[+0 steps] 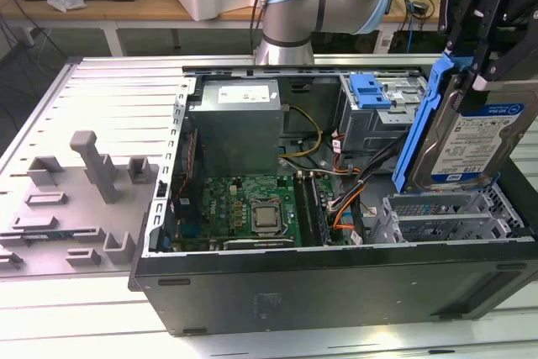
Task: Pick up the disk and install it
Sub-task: 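Insert the disk into the insertion slot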
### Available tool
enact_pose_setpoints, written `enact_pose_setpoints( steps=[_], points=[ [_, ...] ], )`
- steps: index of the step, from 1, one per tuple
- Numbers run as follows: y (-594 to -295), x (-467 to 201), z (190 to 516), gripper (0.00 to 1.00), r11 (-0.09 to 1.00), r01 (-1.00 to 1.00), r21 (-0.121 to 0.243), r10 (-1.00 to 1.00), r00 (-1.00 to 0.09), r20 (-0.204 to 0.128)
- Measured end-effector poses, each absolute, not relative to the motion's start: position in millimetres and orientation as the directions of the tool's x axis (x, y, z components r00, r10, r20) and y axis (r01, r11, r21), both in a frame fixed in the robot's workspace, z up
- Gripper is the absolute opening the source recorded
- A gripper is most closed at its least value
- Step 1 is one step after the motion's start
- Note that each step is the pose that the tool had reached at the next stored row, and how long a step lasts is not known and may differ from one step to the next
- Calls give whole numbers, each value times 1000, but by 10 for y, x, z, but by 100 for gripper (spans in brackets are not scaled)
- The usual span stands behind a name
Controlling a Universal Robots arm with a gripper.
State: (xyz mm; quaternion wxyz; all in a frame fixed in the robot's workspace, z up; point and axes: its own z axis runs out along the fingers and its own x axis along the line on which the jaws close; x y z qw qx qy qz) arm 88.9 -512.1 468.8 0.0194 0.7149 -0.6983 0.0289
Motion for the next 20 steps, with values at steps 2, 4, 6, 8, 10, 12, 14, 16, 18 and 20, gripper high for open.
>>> enact_pose_setpoints(
  steps=[2,4,6,8,10,12,14,16,18,20],
  points=[
    [-5126,888,4681,37,-24,-1000,-13,-997,23,68],
    [-5130,888,4670,37,-24,-1000,-13,-997,23,68],
    [-5136,888,4663,37,-24,-1000,-13,-997,23,68],
    [-5140,888,4654,37,-24,-1000,-13,-997,23,68],
    [-5145,888,4646,37,-24,-1000,-13,-997,23,68],
    [-5151,888,4638,37,-24,-1000,-13,-997,23,68],
    [-5157,888,4632,37,-24,-1000,-13,-997,23,68],
    [-5161,888,4624,37,-24,-1000,-13,-997,23,68],
    [-5164,887,4617,37,-24,-1000,-13,-997,23,68],
    [-5166,885,4611,37,-24,-1000,-13,-997,23,68]
  ],
)
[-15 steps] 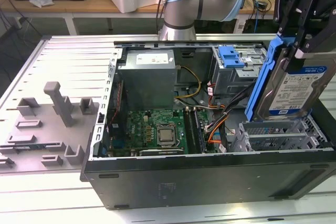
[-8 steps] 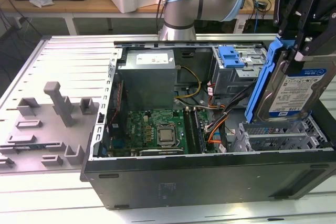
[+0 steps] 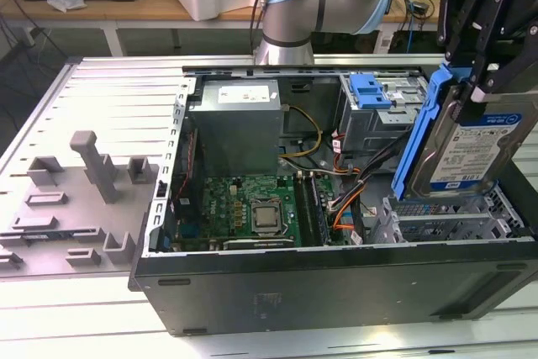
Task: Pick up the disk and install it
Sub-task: 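Insert the disk into the insertion slot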
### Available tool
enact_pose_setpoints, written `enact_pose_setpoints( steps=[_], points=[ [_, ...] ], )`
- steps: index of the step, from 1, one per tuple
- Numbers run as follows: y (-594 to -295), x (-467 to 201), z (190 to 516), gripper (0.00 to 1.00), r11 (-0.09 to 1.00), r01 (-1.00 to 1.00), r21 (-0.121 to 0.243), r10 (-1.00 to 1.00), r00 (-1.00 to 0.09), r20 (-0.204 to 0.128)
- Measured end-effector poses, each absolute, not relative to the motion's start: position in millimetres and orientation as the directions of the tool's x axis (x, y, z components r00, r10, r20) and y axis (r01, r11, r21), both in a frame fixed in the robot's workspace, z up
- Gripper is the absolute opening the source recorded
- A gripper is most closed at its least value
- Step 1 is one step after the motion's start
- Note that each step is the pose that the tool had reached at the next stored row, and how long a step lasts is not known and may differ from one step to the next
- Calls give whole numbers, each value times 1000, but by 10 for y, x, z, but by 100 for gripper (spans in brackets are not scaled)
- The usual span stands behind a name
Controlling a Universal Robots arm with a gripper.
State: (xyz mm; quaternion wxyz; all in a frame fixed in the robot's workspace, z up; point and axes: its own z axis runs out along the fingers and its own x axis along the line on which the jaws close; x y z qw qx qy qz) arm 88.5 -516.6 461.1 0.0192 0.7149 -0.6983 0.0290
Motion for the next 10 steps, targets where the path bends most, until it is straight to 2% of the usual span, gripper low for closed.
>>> enact_pose_setpoints(
  steps=[10],
  points=[
    [-5187,883,4555,37,-24,-1000,-14,-997,23,68]
  ],
)
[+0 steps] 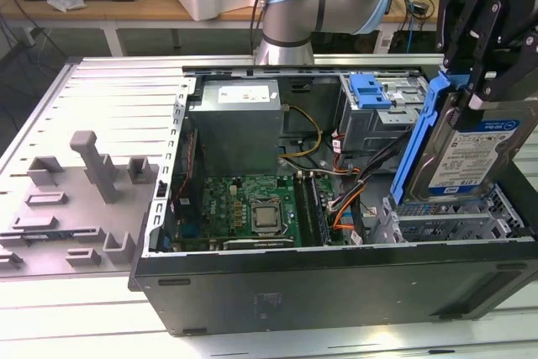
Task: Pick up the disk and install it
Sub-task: 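Insert the disk into the insertion slot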
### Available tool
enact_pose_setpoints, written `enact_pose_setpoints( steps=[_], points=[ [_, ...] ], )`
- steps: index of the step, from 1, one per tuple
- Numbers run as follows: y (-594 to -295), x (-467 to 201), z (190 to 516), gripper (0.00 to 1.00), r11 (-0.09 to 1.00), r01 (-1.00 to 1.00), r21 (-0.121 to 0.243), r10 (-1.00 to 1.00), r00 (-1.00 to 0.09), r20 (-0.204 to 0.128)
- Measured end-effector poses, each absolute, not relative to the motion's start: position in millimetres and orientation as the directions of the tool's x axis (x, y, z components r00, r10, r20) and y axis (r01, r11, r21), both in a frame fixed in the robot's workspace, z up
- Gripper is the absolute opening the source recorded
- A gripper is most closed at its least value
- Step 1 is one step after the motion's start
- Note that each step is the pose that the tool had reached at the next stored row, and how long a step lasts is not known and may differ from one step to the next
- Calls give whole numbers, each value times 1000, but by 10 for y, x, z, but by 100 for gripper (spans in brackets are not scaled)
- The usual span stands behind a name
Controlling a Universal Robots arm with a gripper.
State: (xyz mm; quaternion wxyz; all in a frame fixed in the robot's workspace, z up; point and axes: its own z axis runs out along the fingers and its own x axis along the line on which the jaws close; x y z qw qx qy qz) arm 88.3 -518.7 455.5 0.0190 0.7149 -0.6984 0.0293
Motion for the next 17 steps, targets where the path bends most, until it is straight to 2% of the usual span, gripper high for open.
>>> enact_pose_setpoints(
  steps=[17],
  points=[
    [-5194,881,4475,37,-24,-1000,-16,-997,23,68]
  ],
)
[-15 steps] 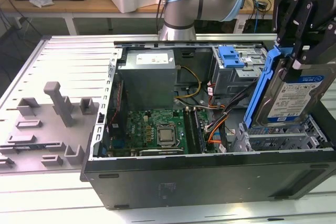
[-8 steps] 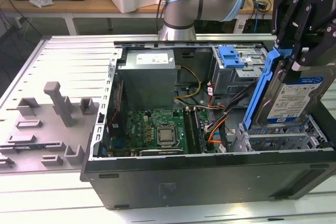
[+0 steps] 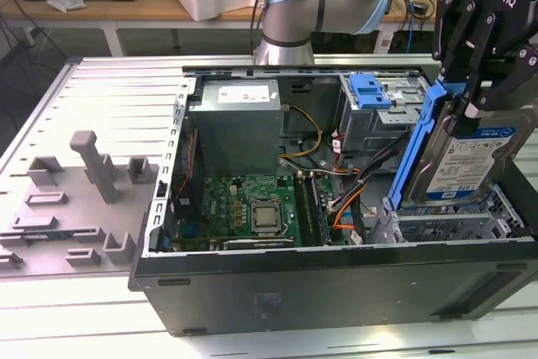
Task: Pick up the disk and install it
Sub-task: 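Insert the disk into the insertion slot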
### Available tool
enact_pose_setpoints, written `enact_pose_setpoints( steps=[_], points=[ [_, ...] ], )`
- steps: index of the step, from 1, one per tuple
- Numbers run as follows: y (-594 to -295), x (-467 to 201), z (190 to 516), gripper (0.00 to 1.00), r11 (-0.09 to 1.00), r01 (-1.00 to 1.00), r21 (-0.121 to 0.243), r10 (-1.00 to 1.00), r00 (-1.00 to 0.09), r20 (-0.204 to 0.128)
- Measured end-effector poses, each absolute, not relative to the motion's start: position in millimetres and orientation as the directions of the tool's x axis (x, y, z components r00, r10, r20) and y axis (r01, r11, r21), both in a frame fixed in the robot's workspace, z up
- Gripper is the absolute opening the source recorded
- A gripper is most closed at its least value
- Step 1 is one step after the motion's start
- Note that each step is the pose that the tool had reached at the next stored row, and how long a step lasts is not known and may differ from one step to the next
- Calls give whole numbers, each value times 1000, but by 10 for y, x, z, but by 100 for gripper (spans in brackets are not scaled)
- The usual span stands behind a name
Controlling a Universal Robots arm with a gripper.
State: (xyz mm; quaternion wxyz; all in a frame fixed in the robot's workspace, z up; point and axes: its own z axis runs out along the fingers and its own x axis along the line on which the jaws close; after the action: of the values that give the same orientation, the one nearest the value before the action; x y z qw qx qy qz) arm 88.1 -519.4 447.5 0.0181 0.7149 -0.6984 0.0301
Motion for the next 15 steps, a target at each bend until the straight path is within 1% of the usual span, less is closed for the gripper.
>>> enact_pose_setpoints(
  steps=[15],
  points=[
    [-5203,877,4435,37,-24,-1000,-19,-997,23,69]
  ],
)
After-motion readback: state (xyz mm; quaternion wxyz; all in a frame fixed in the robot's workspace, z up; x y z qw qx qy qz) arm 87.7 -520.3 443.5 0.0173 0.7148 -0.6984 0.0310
